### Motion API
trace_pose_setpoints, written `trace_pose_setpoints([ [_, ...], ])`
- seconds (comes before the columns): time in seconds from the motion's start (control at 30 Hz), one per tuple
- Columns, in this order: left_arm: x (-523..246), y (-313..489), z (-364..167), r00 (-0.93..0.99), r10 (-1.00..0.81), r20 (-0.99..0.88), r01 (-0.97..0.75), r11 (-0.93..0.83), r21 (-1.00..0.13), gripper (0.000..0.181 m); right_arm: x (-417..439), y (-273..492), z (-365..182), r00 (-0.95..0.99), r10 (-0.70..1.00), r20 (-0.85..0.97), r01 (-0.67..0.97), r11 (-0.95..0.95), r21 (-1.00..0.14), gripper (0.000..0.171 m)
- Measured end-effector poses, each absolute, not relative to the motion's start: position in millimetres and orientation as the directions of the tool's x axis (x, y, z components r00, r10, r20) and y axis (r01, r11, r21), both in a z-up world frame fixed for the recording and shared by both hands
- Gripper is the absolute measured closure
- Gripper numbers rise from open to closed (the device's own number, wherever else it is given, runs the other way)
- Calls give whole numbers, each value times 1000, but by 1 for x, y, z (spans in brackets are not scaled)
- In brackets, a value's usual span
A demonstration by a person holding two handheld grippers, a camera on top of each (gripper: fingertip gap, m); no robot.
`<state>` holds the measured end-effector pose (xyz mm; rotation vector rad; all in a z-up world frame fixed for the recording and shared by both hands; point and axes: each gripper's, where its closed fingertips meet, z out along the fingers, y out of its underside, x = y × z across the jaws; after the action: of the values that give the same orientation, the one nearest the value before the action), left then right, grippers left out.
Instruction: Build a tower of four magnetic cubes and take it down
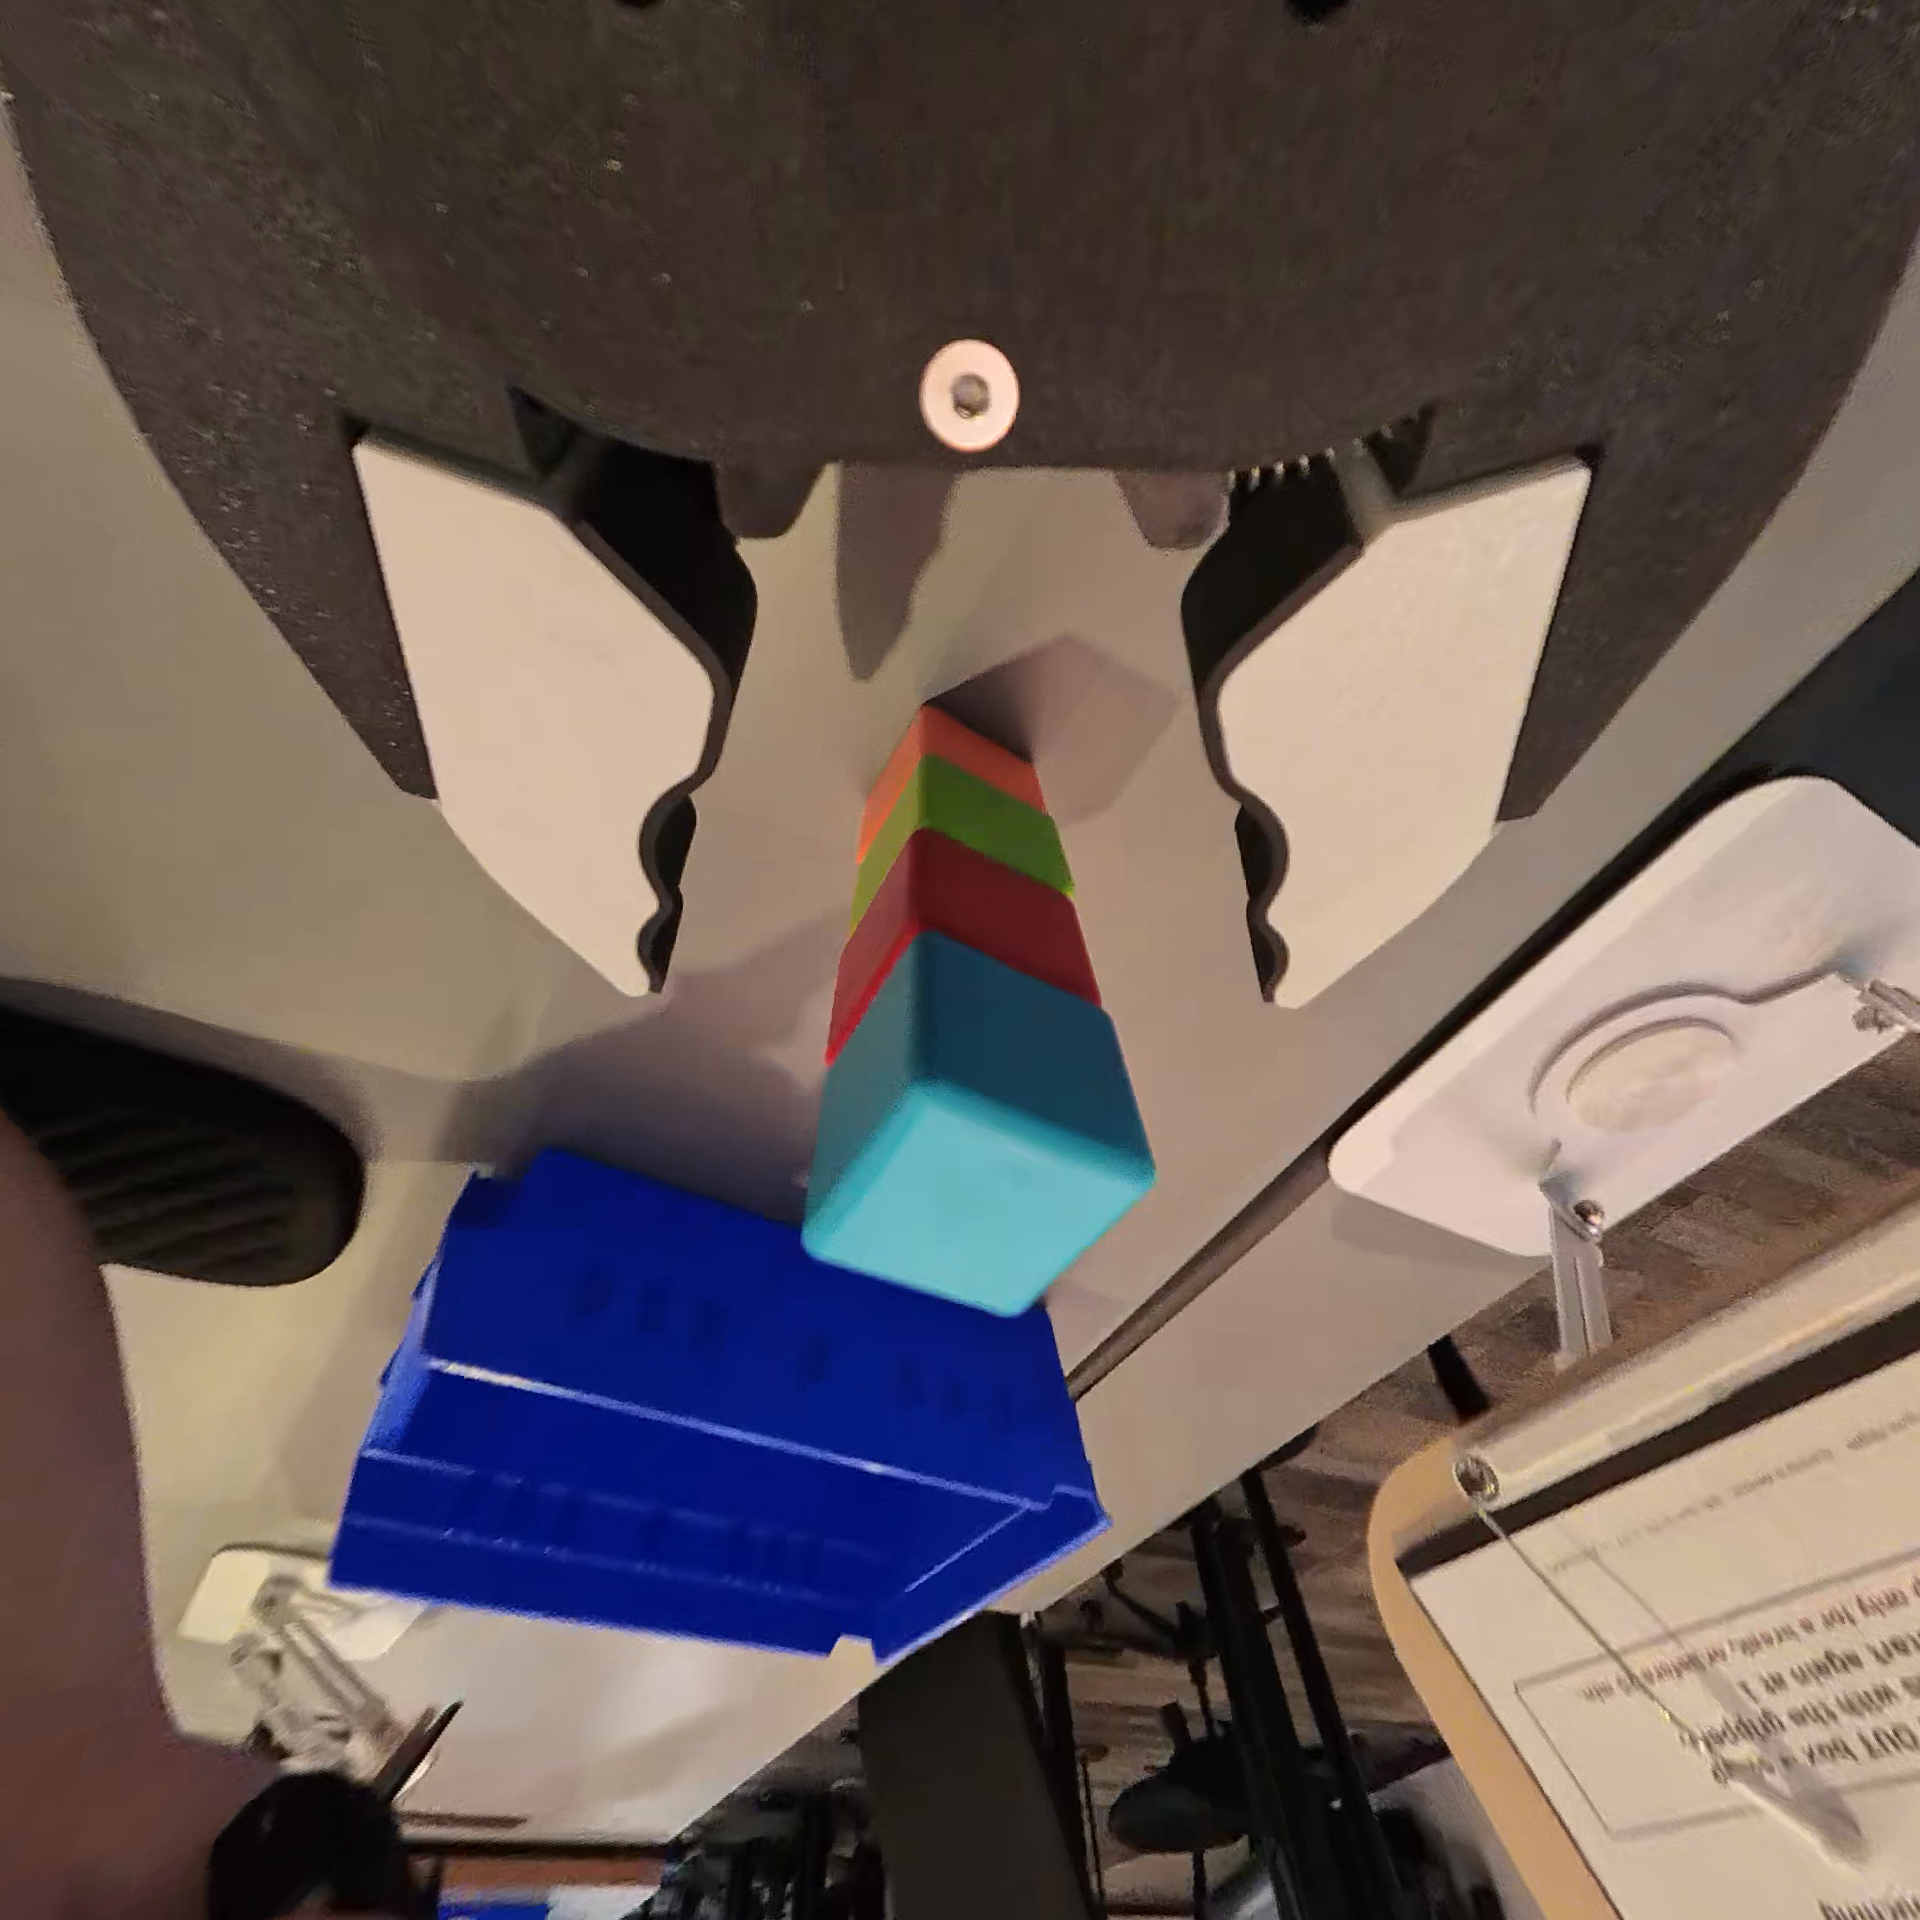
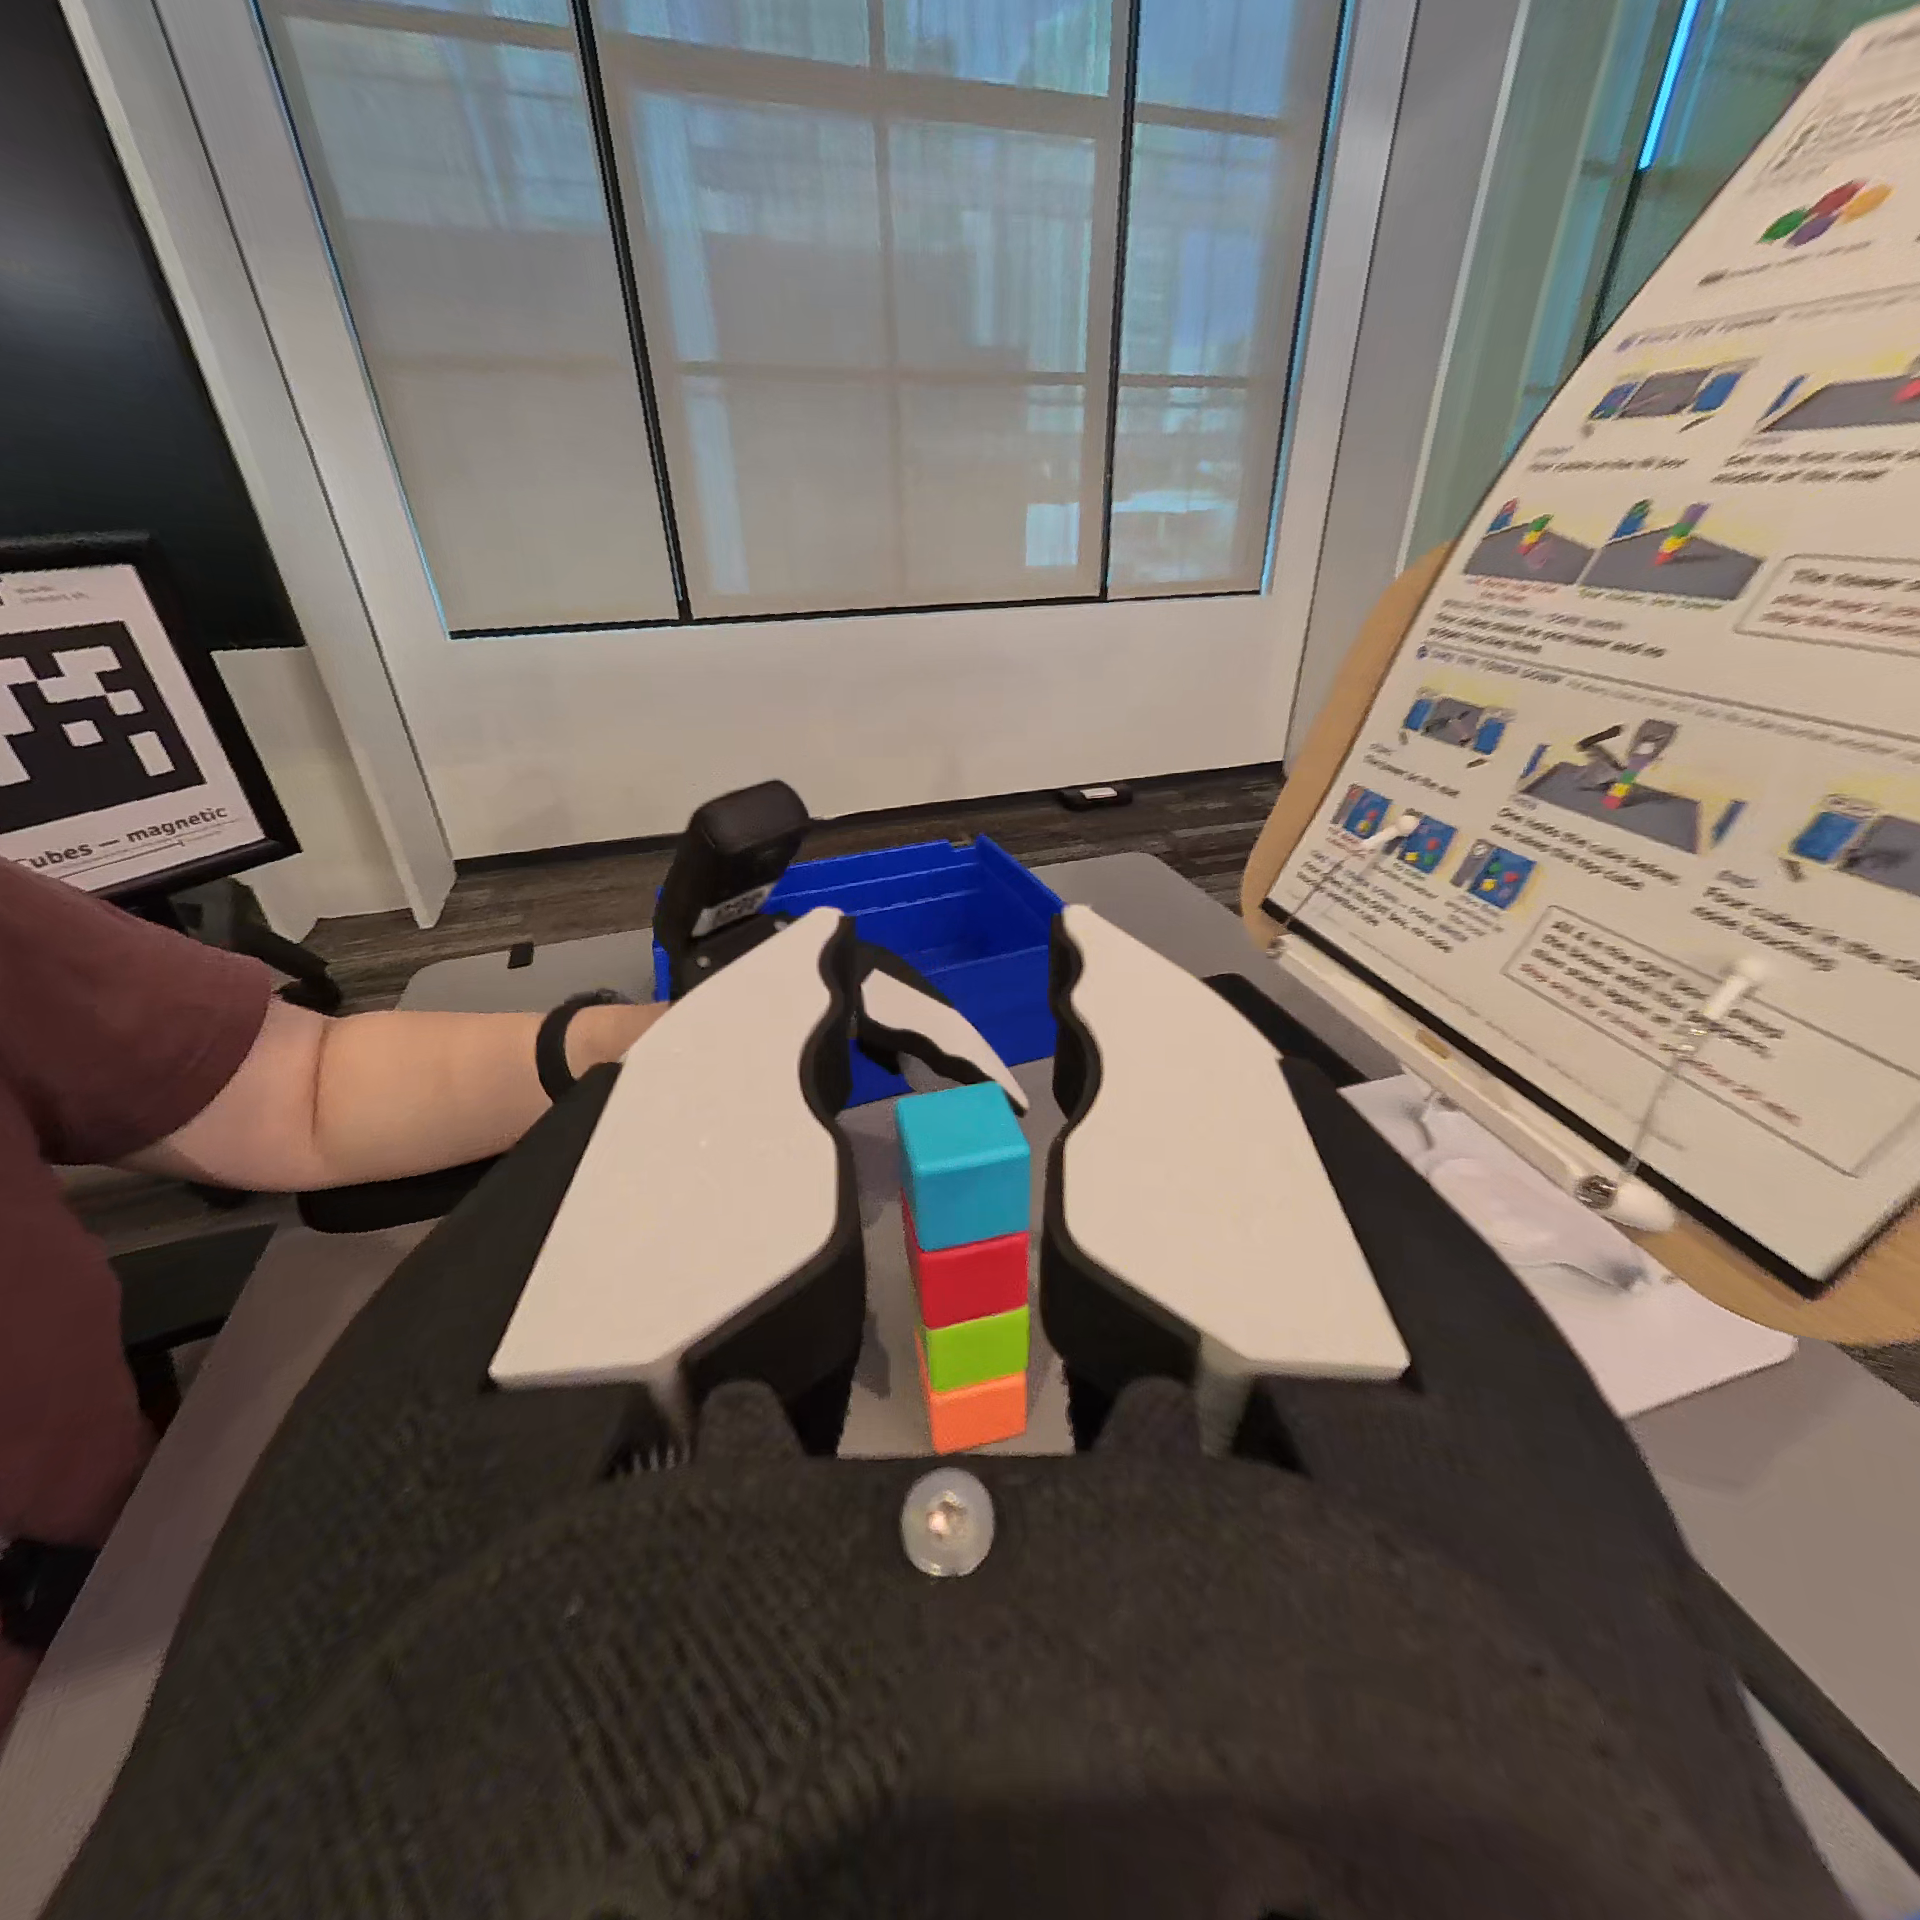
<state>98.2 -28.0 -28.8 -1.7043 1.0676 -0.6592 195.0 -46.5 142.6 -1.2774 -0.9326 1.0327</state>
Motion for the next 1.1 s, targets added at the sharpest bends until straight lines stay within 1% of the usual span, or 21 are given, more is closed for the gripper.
trace_pose_setpoints([
  [0.07, 101, -21, -38, 507, -861, -37, -329, -154, -932, 77, 179, -46, 134, 271, 963, -16, -66, 2, -998, 135],
  [0.2, 107, -13, -44, 560, -822, 99, -199, -250, -947, 77, 153, -34, 111, 317, 948, 34, -10, 39, -999, 131],
  [0.27, 110, -15, -45, 546, -831, 107, -166, -233, -958, 82, 139, -35, 94, 281, 959, 29, 40, 18, -999, 127],
  [0.37, 115, -17, -44, 529, -844, 85, -147, -190, -971, 88, 123, -31, 68, 270, 963, 23, 118, -9, -993, 117],
  [0.5, 118, -16, -55, 550, -833, 55, -192, -190, -963, 88, 108, -25, 39, 267, 963, 32, 194, -22, -981, 106],
  [0.6, 118, -12, -62, 555, -828, 80, -174, -209, -962, 92, 104, -20, 18, 274, 961, 39, 262, -36, -964, 104],
  [0.7, 115, -10, -59, 539, -837, 92, -131, -192, -973, 100, 104, -17, 9, 278, 960, 46, 290, -38, -956, 103],
  [0.8, 116, -13, -56, 495, -861, 117, -105, -193, -976, 104, 104, -14, 3, 281, 959, 36, 300, -52, -952, 103],
  [0.83, 118, -15, -57, 480, -870, 114, -117, -192, -974, 108, 103, -14, 1, 276, 961, 29, 304, -59, -951, 103],
  [0.9, 119, -14, -61, 489, -868, 83, -152, -179, -972, 105, 103, -14, -3, 276, 961, 26, 312, -64, -948, 103],
  [1.0, 122, -15, -63, 486, -873, 50, -177, -154, -972, 107, 100, -15, -9, 267, 964, 12, 324, -78, -943, 104],
  [1.1, 124, -15, -63, 487, -872, 50, -172, -152, -973, 115, 95, -17, -13, 252, 968, -2, 331, -88, -939, 108],
])
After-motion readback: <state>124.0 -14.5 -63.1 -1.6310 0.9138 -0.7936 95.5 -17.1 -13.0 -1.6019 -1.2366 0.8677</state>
